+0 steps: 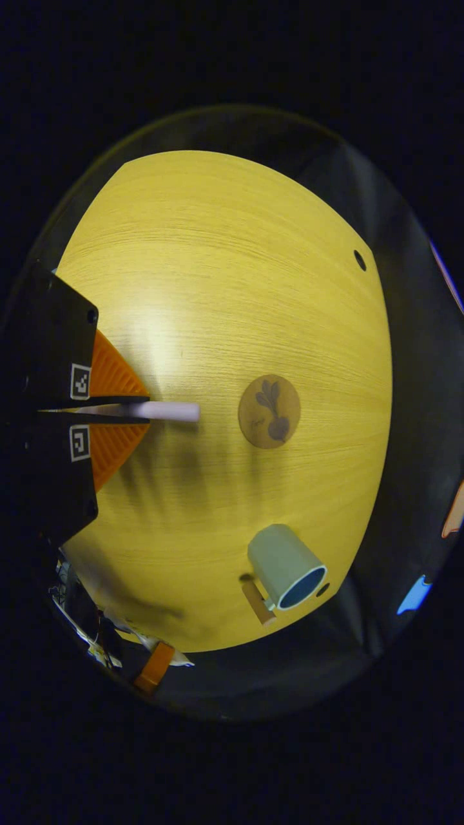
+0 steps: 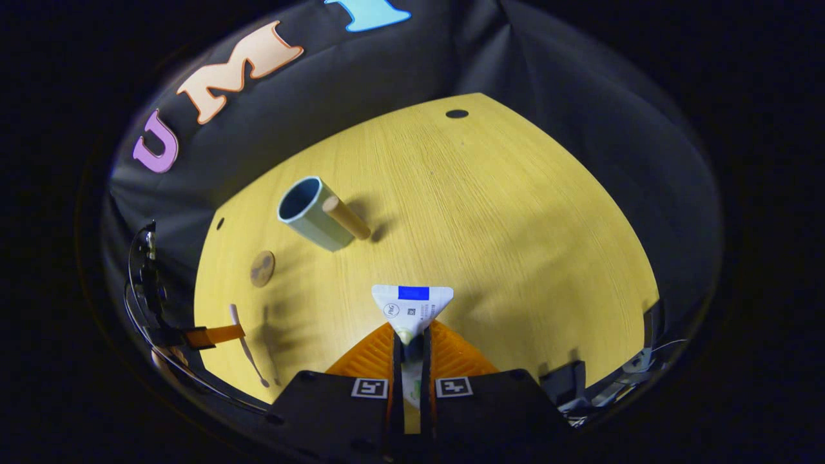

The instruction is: Put the toothbrush and toothpaste on the desktop into the cup, then pick up the cup and place it on the coaster on the desktop.

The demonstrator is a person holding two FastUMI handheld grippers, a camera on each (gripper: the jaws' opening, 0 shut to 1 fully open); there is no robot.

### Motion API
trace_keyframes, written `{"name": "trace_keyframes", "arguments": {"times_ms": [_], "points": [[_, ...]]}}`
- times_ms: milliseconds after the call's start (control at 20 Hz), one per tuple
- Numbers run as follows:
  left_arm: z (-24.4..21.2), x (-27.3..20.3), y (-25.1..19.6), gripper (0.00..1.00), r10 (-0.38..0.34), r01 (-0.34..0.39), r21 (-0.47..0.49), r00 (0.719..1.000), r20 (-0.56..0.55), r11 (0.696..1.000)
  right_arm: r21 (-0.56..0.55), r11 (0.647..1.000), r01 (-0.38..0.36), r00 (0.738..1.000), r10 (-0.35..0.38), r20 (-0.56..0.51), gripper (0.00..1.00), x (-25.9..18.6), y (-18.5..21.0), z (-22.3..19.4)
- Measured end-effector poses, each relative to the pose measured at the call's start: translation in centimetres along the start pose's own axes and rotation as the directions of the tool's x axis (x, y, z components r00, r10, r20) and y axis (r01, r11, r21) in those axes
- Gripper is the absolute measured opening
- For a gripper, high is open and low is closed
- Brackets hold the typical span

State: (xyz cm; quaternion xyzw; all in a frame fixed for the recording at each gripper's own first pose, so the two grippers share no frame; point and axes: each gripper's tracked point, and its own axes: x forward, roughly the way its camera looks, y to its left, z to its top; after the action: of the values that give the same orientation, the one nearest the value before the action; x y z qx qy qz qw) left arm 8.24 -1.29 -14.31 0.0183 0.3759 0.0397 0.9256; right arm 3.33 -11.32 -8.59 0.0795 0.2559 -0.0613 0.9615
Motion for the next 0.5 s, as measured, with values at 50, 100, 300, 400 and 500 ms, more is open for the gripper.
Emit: {"name": "trace_keyframes", "arguments": {"times_ms": [50, 100, 300, 400, 500], "points": [[1.3, -0.4, -0.1, 0.0, -0.009, 0.008, 0.028, 0.999, 0.037, 1.0, 0.007, 1.0, -0.019, 0.999, 0.018, 0.036, 0.13, -0.5, 1.2, 0.9], [2.8, -0.9, -0.1, 0.0, -0.016, 0.012, 0.059, 0.997, 0.071, 0.998, 0.008, 0.999, -0.037, 0.997, 0.036, 0.072, 0.13, -0.9, 2.3, 1.8], [6.0, -2.9, -1.5, 0.0, -0.091, 0.067, 0.13, 0.978, 0.185, 0.989, -0.019, 0.996, -0.091, 0.974, 0.093, 0.206, 0.13, -2.2, 6.6, 5.2], [8.2, -3.2, -1.6, 0.0, -0.137, 0.104, 0.145, 0.962, 0.238, 0.984, -0.019, 0.994, -0.11, 0.958, 0.111, 0.266, 0.12, -2.2, 8.3, 6.9], [9.9, -3.2, -1.3, 0.0, -0.169, 0.125, 0.16, 0.936, 0.308, 0.979, -0.004, 0.988, -0.155, 0.929, 0.147, 0.339, 0.12, -2.3, 10.2, 9.1]]}}
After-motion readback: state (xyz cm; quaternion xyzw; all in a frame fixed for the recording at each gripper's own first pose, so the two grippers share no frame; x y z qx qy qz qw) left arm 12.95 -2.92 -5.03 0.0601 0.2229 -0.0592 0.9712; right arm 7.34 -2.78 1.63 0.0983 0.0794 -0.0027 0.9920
